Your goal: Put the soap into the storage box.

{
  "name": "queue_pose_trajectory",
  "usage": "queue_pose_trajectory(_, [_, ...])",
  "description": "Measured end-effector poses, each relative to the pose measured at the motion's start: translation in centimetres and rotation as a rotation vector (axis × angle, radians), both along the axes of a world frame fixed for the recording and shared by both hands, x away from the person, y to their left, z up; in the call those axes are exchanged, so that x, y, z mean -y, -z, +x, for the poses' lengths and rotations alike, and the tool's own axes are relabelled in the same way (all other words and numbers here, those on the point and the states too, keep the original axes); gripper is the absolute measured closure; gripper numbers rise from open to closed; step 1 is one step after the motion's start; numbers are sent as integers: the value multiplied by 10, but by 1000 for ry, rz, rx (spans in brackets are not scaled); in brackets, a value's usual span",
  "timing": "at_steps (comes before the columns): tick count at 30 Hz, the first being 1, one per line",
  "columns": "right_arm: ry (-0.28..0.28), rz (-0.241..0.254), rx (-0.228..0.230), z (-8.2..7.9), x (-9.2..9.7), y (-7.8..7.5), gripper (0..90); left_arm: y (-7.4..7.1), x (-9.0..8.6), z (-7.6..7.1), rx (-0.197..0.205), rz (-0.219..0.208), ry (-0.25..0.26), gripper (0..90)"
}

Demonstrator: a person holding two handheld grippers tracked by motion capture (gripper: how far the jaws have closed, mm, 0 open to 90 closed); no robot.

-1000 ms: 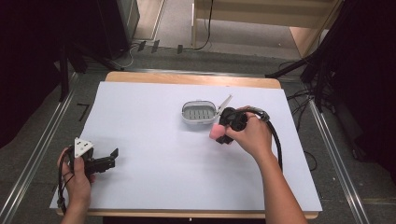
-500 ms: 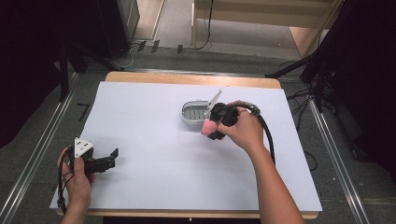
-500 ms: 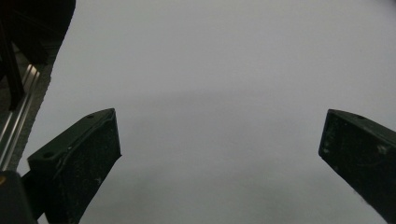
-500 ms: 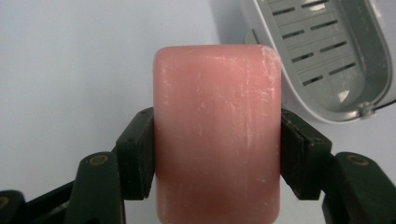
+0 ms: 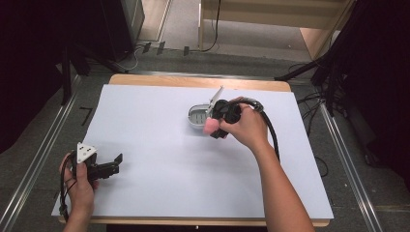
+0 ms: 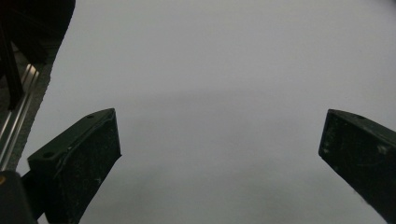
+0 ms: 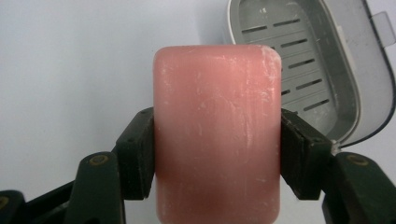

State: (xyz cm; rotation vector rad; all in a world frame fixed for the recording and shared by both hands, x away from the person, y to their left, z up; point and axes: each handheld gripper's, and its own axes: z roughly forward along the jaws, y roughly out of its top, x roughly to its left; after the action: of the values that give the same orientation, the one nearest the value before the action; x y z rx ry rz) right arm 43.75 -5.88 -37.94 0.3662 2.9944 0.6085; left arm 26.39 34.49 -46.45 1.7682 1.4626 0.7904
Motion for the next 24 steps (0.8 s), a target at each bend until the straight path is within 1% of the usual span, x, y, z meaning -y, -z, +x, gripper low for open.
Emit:
queue_pose_trajectory(4, [-15,2,0,5,-4,-4,381,0,0,0,-1,-2,-1,0])
queue_pose_trajectory(5, [-16,3,5,6,-4,-5,381,0,0,0,-1,-2,-1,0])
queue_pose_trajectory(7, [-9,-2,-2,8,-6,-6,381,0,0,0,-1,-3,-1,0])
queue_pose_trajectory(8, [-18,0,1,10,-7,-6,381,0,0,0,-1,-4,-2,0])
queue_pose_trajectory(10, [-18,-2,6,13,-9,-6,381,0,0,0,0,-4,-1,0])
queue_pose_trajectory(15, [-29,-15,-9,22,-14,-6,381,0,0,0,0,-5,0,0])
queue_pose_trajectory(24, [-39,-26,-11,37,-24,-6,381,0,-1,0,2,-9,2,0])
